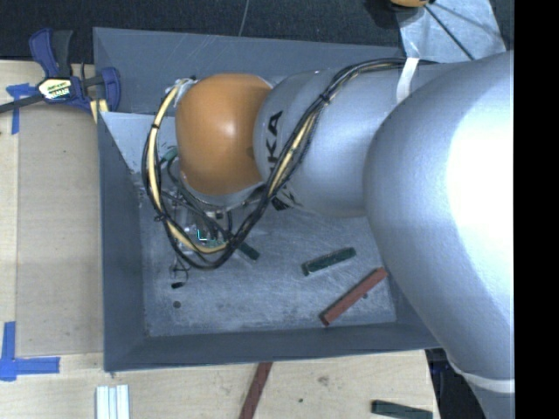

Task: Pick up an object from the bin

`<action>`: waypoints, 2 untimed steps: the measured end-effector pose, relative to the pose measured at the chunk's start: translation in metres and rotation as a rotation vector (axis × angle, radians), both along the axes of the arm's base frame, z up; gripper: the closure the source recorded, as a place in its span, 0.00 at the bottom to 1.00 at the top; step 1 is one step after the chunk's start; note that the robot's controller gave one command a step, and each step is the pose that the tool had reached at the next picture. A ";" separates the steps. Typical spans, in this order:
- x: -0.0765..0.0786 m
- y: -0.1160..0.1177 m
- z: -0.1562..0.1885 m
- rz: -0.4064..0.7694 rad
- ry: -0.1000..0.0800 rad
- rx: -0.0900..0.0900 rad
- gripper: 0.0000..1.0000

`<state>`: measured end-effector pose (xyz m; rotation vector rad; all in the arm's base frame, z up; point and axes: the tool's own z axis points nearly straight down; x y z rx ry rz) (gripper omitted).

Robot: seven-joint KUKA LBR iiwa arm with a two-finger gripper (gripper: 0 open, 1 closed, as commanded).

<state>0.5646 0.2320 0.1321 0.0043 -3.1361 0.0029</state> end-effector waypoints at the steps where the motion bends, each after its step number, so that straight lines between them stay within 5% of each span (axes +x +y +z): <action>1: 0.002 -0.001 0.005 -0.003 -0.008 0.003 0.00; 2: 0.028 -0.059 -0.042 -0.137 -0.009 0.003 0.00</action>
Offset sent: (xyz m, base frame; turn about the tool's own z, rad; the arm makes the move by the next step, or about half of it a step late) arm 0.0368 -0.0816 -0.0621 0.1914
